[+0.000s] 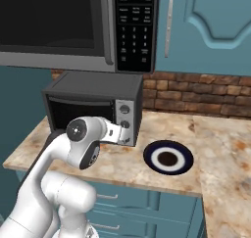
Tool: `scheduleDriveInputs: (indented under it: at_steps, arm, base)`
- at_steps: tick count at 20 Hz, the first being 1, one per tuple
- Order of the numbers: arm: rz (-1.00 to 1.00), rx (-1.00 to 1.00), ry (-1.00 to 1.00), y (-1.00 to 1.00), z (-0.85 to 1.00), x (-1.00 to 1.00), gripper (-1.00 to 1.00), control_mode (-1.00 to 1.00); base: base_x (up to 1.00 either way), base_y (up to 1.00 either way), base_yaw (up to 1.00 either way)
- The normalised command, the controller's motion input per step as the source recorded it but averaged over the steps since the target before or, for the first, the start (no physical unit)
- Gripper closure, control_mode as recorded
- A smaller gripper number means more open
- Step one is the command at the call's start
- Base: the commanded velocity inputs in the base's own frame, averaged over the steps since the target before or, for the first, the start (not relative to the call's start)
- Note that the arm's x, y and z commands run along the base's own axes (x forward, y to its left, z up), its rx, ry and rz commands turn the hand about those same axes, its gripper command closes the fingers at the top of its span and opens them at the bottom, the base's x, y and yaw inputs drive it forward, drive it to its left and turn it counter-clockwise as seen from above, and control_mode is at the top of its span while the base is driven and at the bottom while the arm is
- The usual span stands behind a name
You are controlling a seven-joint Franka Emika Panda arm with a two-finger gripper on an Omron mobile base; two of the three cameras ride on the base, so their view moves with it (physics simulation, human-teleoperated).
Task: Pull the toaster oven rack outwards. Pick up the baguette from the plate and place it on the toaster oven rack. Close the toaster oven door fully and set the temperature to the lowest setting.
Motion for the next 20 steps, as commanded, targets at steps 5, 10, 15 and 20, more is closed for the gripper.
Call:
scheduleDriveInputs:
  at_steps: [5,10,15,20]
  arm:
    - [0.00,-0.01,-0.02,0.00,0.00,0.16,-1.00,-1.00]
    - [0.00,0.00,-0.07,0.00,0.00,0.22,-1.00,-1.00]
    - [-0.01,0.12,-0.06,0.00,0.08,0.14,-1.00,-1.00]
    - [-0.01,0.09,-0.08,0.00,0.01,0.14,-1.00,-1.00]
  base:
    - [0.00,0.00,0.00]
    - [0.00,0.00,0.00]
    - [0.00,0.00,0.00]
    - [0.00,0.00,0.00]
